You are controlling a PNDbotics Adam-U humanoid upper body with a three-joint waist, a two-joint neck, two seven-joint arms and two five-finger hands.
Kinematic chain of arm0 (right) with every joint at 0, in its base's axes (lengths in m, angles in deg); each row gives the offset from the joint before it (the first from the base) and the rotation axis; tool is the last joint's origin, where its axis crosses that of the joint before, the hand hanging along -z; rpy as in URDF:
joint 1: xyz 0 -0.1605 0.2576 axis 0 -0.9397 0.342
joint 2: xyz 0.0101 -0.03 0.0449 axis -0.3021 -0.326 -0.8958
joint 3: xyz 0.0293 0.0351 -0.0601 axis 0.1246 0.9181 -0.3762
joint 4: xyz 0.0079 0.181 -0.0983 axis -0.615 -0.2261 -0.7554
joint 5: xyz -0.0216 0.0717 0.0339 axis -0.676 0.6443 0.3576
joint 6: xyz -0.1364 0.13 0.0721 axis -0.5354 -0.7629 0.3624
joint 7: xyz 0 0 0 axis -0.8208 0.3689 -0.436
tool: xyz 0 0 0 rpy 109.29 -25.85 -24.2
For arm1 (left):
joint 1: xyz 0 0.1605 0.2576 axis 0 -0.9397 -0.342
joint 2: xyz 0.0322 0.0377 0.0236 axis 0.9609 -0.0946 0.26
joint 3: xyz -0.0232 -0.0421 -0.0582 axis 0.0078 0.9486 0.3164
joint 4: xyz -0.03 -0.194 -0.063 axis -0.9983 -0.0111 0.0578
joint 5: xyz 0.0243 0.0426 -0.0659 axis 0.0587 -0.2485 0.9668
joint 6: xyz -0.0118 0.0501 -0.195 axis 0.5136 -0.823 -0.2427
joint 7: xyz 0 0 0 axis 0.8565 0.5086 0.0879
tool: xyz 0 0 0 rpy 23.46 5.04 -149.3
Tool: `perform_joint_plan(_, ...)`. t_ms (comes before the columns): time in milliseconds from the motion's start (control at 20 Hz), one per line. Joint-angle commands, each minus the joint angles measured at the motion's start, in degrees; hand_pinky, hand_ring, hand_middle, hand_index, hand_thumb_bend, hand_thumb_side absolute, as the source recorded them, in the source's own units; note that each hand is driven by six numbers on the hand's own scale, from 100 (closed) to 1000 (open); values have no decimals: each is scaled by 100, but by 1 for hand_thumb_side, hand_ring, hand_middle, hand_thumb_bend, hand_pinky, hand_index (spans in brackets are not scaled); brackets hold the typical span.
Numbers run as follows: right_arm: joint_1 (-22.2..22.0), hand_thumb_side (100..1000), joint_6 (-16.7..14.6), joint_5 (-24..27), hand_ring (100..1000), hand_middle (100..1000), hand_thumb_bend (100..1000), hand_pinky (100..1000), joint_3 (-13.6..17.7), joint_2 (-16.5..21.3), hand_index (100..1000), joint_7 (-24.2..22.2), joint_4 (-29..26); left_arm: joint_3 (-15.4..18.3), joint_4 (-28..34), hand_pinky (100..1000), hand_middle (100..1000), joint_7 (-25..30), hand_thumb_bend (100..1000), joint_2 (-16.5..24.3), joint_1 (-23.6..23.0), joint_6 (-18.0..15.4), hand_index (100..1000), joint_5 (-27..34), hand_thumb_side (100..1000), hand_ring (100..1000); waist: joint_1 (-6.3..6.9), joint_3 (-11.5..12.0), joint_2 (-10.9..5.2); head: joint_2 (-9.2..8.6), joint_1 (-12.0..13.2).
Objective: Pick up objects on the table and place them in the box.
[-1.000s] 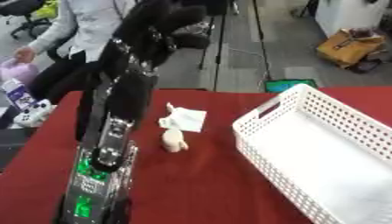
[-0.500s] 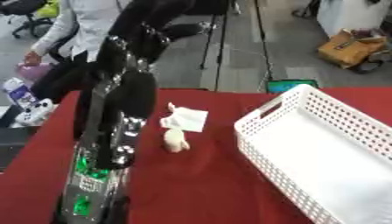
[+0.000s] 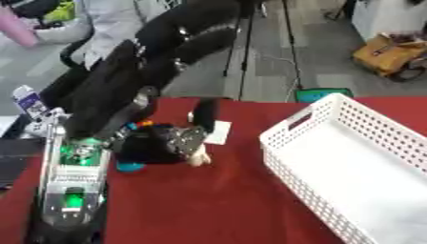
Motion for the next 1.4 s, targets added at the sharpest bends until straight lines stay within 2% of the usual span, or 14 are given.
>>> perform_joint_plan(50, 11, 942, -707, 19, 687, 683, 100, 751, 40, 124, 726, 702, -103, 30, -54, 1000, 1000, 112, 100, 209, 118, 49, 1000, -266, 504, 1000, -29, 6, -120, 64, 58)
perform_joint_plan(100, 11, 939, -711, 21, 687, 682, 100, 751, 42, 128, 725, 702, -103, 25, -145, 1000, 1000, 64, 100, 234, 106, 40, 1000, -229, 454, 1000, -30, 6, -118, 68, 61)
perform_joint_plan(300, 3, 936, -727, 24, 686, 681, 100, 751, 48, 135, 724, 702, -103, 69, -719, 1000, 1000, -161, 100, 391, 97, -147, 1000, 63, 417, 1000, -29, 9, -112, 79, 39)
perform_joint_plan(400, 1, 935, -733, 19, 686, 680, 100, 750, 47, 135, 723, 702, -103, 119, -935, 993, 1000, -241, 100, 452, 98, -196, 1000, 134, 462, 1000, -30, 10, -107, 83, 25)
perform_joint_plan(600, 0, 933, -742, 13, 686, 680, 100, 750, 45, 134, 722, 702, -103, 203, -1181, 985, 1000, -292, 100, 550, 106, -165, 1000, 149, 498, 1000, -36, 19, -97, 89, 18)
perform_joint_plan(750, 0, 932, -741, 14, 686, 680, 100, 750, 43, 131, 722, 702, -103, 273, -1258, 999, 1000, -207, 100, 599, 124, -97, 1000, 12, 512, 1000, -39, 24, -95, 97, 16)
perform_joint_plan(1050, -7, 930, -739, 26, 685, 680, 100, 750, 45, 122, 722, 702, -103, 375, -1469, 965, 986, -44, 100, 664, 147, -77, 1000, -132, 529, 992, -53, -2, -99, 105, 22)
perform_joint_plan(1150, -10, 930, -740, 30, 685, 678, 100, 750, 49, 122, 722, 702, -103, 453, -1513, 959, 988, -60, 100, 711, 165, 15, 1000, -172, 527, 992, -55, -7, -102, 103, 20)
perform_joint_plan(1250, -16, 929, -738, 33, 683, 677, 100, 750, 57, 119, 722, 702, -103, 547, -1551, 993, 1000, -68, 100, 754, 176, 206, 1000, -274, 570, 1000, -52, 2, -105, 102, 23)
perform_joint_plan(1300, -17, 928, -732, 34, 683, 677, 100, 751, 58, 116, 722, 702, -103, 603, -1563, 956, 1000, -75, 100, 755, 175, 376, 1000, -356, 605, 1000, -51, 12, -106, 101, 19)
perform_joint_plan(1400, -11, 928, -717, 35, 683, 677, 100, 751, 50, 109, 722, 702, -103, 676, -1581, 960, 1000, -103, 100, 702, 158, 1056, 1000, -624, 614, 1000, -53, 22, -104, 98, 19)
